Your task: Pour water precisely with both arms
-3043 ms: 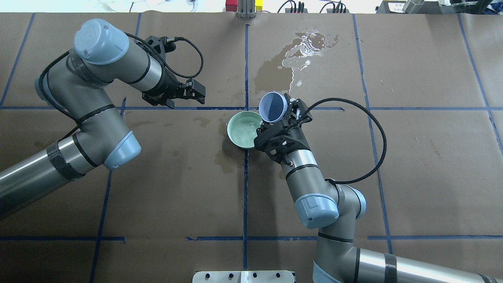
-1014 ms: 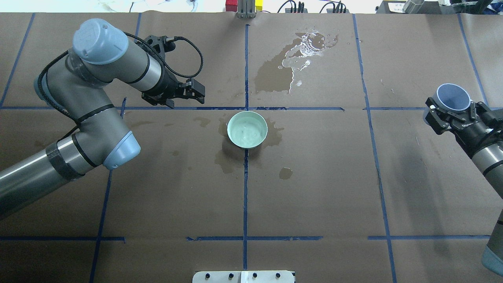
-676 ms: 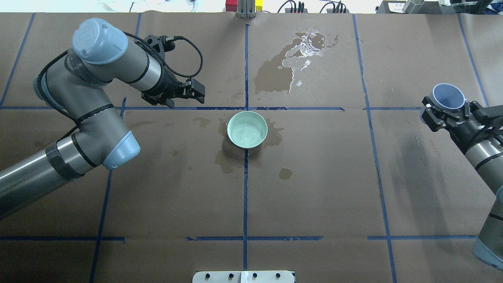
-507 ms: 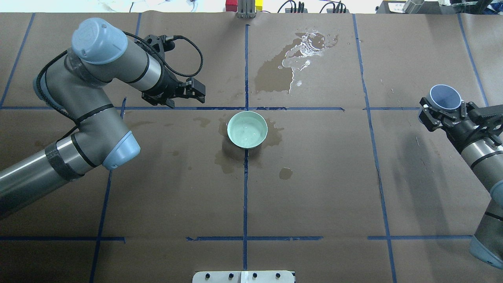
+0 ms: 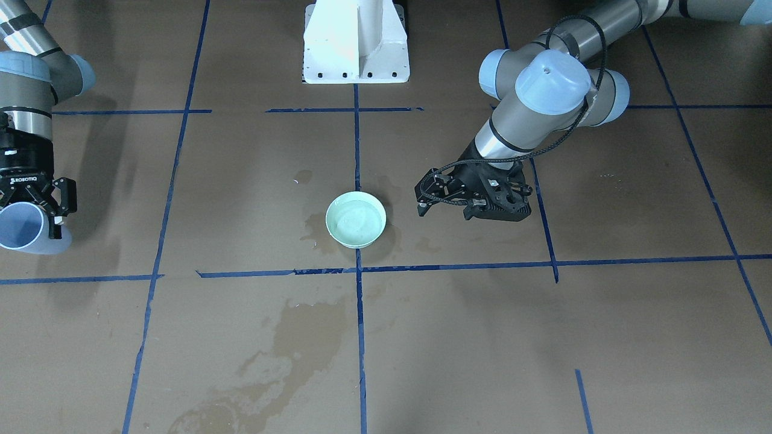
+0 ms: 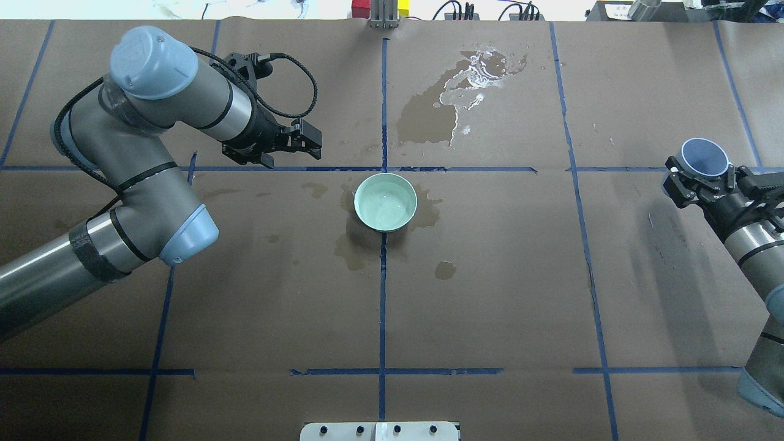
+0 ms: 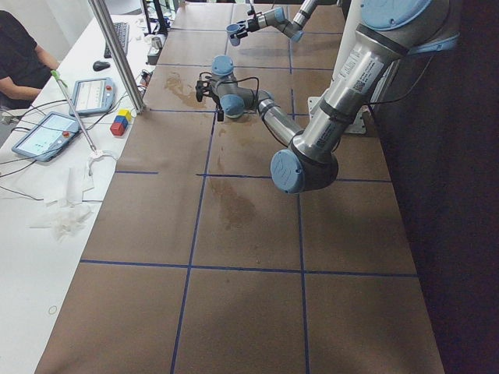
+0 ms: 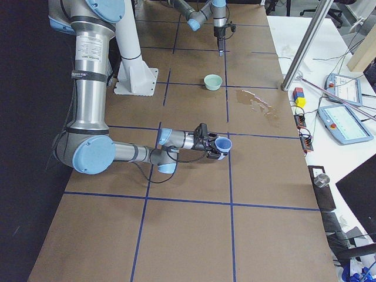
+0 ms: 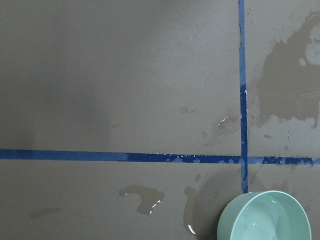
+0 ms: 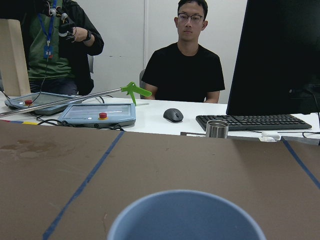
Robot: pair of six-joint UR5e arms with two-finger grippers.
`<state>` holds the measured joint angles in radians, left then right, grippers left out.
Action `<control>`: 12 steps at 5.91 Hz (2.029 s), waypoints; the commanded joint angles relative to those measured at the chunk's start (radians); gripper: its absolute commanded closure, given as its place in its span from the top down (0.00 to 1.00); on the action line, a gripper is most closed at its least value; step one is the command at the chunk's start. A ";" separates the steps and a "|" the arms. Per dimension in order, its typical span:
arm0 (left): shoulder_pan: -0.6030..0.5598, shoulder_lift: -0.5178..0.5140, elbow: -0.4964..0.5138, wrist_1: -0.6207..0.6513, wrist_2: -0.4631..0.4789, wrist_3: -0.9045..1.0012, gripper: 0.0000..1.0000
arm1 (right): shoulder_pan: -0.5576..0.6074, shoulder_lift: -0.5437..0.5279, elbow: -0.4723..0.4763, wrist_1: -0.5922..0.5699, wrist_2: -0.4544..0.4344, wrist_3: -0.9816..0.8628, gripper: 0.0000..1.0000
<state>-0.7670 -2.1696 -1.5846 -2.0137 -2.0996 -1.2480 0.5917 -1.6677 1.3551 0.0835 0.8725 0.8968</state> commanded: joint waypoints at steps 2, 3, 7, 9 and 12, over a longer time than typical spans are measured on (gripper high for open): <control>0.000 0.001 -0.009 0.003 0.007 -0.002 1.00 | 0.000 0.000 -0.050 0.053 -0.003 0.016 0.31; 0.000 0.002 -0.009 0.003 0.007 -0.002 1.00 | 0.000 -0.003 -0.057 0.053 -0.001 0.016 0.32; 0.000 0.021 -0.031 0.003 0.007 -0.002 1.00 | -0.013 -0.009 -0.105 0.085 0.003 0.046 0.35; 0.000 0.022 -0.032 0.003 0.007 -0.004 1.00 | -0.018 -0.030 -0.109 0.128 0.034 0.048 0.42; 0.002 0.034 -0.032 0.003 0.007 -0.002 1.00 | -0.027 -0.037 -0.119 0.134 0.042 0.048 1.00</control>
<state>-0.7659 -2.1381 -1.6168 -2.0111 -2.0924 -1.2506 0.5667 -1.7028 1.2371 0.2160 0.9132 0.9449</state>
